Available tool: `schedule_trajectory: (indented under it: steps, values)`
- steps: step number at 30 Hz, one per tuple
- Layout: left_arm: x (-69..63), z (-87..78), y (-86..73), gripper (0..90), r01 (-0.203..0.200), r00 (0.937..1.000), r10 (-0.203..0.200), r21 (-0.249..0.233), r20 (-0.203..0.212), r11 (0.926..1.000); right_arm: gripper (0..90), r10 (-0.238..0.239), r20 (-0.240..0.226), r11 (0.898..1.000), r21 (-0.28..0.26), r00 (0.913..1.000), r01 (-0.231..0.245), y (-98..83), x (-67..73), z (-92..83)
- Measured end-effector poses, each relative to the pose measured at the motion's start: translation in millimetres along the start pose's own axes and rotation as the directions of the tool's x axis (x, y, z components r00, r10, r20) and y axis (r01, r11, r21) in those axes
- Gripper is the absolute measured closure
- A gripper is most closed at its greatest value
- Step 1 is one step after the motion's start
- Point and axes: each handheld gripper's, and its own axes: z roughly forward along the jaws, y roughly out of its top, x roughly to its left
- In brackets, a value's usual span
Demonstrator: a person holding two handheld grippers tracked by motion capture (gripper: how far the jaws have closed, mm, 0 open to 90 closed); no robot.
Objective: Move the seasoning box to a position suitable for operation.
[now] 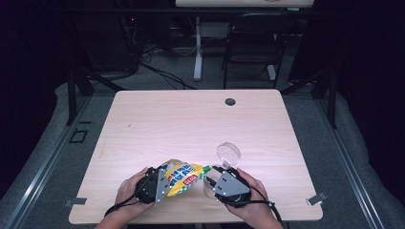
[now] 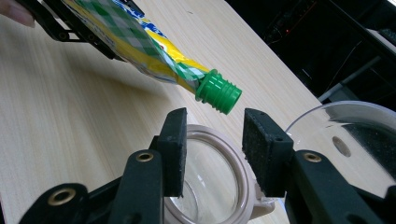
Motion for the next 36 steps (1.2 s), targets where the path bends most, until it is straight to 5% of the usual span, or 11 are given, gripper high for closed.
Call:
schedule_trajectory:
  steps: [11, 36]
  values:
    - [-6.7, 1.2, 4.7, 57.2, -0.051, 0.9985, 0.051, 0.003, -0.018, 0.9987, 59.3, -0.036, 0.006, 0.999, 0.003, 0.9994, 0.035, 0.7, 3.7, 0.0]
    - [-7.3, 1.3, 5.5, 57.3, -0.077, 0.9966, 0.077, 0.014, -0.028, 0.9969, 52.1, -0.136, 0.019, 0.991, 0.007, 0.9905, 0.136, 1.4, 8.5, 4.2]
